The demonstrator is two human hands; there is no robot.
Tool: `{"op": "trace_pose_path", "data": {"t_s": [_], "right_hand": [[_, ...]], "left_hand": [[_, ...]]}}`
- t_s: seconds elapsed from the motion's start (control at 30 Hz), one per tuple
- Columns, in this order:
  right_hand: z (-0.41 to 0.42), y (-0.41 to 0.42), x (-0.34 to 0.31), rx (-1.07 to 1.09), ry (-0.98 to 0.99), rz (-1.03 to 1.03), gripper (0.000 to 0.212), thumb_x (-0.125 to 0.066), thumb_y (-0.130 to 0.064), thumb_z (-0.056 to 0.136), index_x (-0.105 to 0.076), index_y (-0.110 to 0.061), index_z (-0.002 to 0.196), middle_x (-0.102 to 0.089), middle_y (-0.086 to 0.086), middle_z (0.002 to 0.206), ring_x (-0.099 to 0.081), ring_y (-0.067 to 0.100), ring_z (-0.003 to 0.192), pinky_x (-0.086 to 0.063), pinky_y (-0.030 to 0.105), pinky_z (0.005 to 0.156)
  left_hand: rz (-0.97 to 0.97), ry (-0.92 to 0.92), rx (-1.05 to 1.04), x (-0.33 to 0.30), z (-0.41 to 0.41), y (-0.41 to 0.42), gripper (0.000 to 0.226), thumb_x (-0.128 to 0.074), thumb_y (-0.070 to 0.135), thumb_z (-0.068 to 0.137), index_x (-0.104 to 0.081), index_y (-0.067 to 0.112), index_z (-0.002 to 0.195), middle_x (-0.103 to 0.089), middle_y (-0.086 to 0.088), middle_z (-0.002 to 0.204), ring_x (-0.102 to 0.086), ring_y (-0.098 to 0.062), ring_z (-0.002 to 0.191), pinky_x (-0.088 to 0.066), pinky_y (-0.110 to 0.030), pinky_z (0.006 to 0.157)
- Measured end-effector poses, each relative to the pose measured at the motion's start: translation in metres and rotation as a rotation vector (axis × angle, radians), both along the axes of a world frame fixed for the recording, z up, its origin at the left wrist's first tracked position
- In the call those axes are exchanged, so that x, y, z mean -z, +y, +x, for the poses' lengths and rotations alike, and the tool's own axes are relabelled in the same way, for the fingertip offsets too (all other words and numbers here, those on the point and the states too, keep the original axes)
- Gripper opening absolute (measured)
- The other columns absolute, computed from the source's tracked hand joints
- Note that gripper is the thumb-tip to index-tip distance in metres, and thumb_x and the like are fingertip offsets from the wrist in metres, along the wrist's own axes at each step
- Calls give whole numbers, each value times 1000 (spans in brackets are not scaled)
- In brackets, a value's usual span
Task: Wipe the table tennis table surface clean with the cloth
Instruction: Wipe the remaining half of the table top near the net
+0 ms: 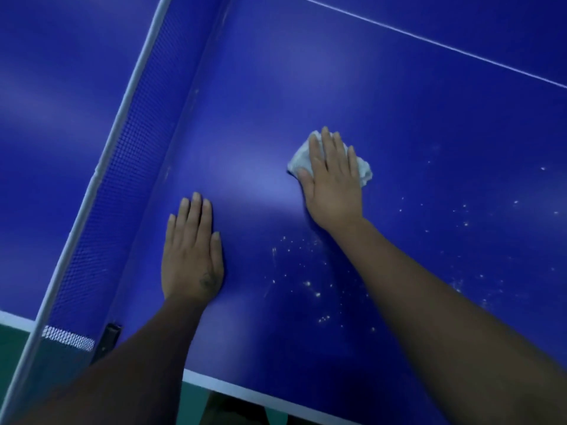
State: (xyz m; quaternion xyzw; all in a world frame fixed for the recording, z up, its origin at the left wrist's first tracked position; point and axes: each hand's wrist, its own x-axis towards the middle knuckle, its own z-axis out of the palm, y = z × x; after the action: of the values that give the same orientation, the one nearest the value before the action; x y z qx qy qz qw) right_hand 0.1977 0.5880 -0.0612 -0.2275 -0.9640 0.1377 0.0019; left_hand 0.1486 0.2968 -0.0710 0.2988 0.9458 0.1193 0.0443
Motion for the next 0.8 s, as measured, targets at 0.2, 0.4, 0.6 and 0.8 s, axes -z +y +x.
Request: {"op": "trace_pose_path", "data": {"t_s": [0.2,0.4,0.6,0.8], "right_hand": [[12,-71,8,-408,76,24,63,-43,-37,113,-28,-10,168,-21,13,176,-18,31,164,-14,50,133],[81,-88,1,-820,-7,-16,63,-39,-33,114,-20,-9,170,-13,10,178,-14,29,165,-17,49,132],[5,-54,-2,-219,14,9,62,-40,-39,115,-28,-9,168,-23,10,176,-22,28,163,-21,48,132],[68,-120,-7,-585,-28,-85,69,-47,-29,111,-17,-10,170,-11,11,178,-8,29,165,-14,50,133]], "left_hand": [[45,14,-7,3,-3,1,57,-35,23,110,-34,2,163,-26,-13,174,-18,-31,163,-17,-55,131],[48,10,-14,4,-5,1,56,-38,21,110,-36,1,162,-28,-14,173,-20,-33,162,-20,-57,130],[48,0,-19,3,-5,2,57,-37,21,109,-34,3,163,-27,-13,173,-18,-31,163,-18,-56,131],[58,21,-21,5,-4,1,57,-39,20,109,-36,1,162,-28,-15,172,-21,-34,162,-19,-57,130]]}}
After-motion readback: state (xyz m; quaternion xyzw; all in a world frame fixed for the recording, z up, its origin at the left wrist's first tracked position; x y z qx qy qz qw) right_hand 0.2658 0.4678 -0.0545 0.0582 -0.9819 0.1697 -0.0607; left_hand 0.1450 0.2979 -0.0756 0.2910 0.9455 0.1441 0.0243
